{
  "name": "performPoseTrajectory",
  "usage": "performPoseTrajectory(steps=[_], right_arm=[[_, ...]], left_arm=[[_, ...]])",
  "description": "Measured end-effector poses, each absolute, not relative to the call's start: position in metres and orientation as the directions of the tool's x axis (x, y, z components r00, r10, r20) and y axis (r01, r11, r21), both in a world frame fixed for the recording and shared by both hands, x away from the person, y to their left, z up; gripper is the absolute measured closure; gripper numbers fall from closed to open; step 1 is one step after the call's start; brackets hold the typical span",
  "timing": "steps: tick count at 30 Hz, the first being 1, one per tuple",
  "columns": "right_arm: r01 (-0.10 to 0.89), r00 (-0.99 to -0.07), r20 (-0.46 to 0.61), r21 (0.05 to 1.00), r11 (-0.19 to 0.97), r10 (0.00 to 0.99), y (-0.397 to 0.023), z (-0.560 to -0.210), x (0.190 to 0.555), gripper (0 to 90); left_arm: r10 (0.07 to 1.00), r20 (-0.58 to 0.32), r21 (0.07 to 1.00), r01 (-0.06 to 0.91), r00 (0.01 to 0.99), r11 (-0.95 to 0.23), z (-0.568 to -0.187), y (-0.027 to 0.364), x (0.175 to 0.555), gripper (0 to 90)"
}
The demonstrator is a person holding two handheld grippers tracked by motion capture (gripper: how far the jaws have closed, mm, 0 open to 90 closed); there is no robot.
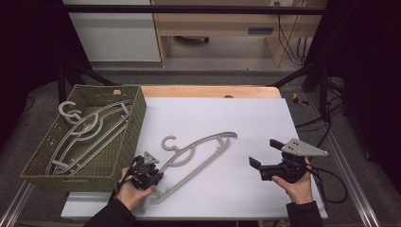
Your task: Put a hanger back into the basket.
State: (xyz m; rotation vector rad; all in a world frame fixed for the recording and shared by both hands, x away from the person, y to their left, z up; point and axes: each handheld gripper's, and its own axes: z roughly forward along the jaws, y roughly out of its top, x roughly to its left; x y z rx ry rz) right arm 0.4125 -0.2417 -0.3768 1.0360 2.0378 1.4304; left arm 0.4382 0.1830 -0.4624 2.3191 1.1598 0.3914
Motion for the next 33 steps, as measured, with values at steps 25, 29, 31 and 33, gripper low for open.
performPoseTrajectory(steps=[25, 29, 31, 33], right_arm=[[0.326, -0.621, 0.065, 0.928, 0.182, 0.781, -0.243, -0.377, 0.413, 1.9], [0.325, -0.622, 0.065, 0.928, 0.181, 0.780, -0.243, -0.377, 0.413, 1.8], [0.325, -0.622, 0.065, 0.928, 0.181, 0.780, -0.243, -0.377, 0.413, 1.9], [0.325, -0.622, 0.065, 0.928, 0.182, 0.781, -0.243, -0.377, 0.413, 1.8]], left_arm=[[0.791, -0.083, 0.723, 0.583, 0.607, -0.371, -0.423, 0.201, 0.426, 82.8], [0.782, -0.105, 0.753, 0.563, 0.614, -0.342, -0.413, 0.204, 0.423, 82.9], [0.779, -0.110, 0.757, 0.560, 0.618, -0.337, -0.408, 0.206, 0.422, 82.9], [0.776, -0.112, 0.772, 0.546, 0.621, -0.325, -0.401, 0.209, 0.420, 83.0]])
